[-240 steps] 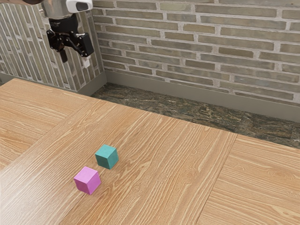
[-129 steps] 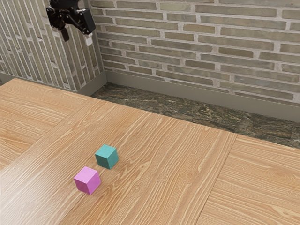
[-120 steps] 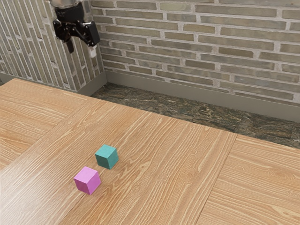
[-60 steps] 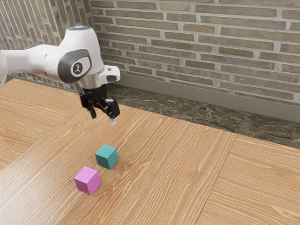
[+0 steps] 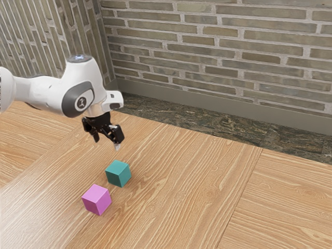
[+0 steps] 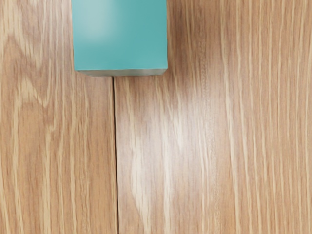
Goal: Pick up the blue block with one arm, and put the blue block on the pink block with one arm
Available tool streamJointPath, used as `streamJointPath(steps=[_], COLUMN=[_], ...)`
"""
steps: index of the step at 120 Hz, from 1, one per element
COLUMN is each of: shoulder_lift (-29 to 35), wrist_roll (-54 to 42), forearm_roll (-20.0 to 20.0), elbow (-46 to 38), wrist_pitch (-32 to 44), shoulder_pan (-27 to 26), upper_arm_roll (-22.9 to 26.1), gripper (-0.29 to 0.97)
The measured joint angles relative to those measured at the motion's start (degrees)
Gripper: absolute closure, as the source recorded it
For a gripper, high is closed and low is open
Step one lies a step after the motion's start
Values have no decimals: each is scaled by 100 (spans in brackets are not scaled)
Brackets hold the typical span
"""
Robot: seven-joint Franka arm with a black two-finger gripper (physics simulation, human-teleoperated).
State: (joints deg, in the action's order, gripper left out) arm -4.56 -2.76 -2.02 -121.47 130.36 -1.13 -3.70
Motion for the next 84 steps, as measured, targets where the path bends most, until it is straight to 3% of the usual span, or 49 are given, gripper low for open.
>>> streamJointPath(steps=[48,84], shoulder_lift=[-621,-537], wrist_roll=[-65,-39], forearm_roll=[39,61], elbow=[-19,-266], wrist_pitch=[400,488], shoulder_pan=[-57,-4], upper_arm_roll=[1,175], gripper=[0,0])
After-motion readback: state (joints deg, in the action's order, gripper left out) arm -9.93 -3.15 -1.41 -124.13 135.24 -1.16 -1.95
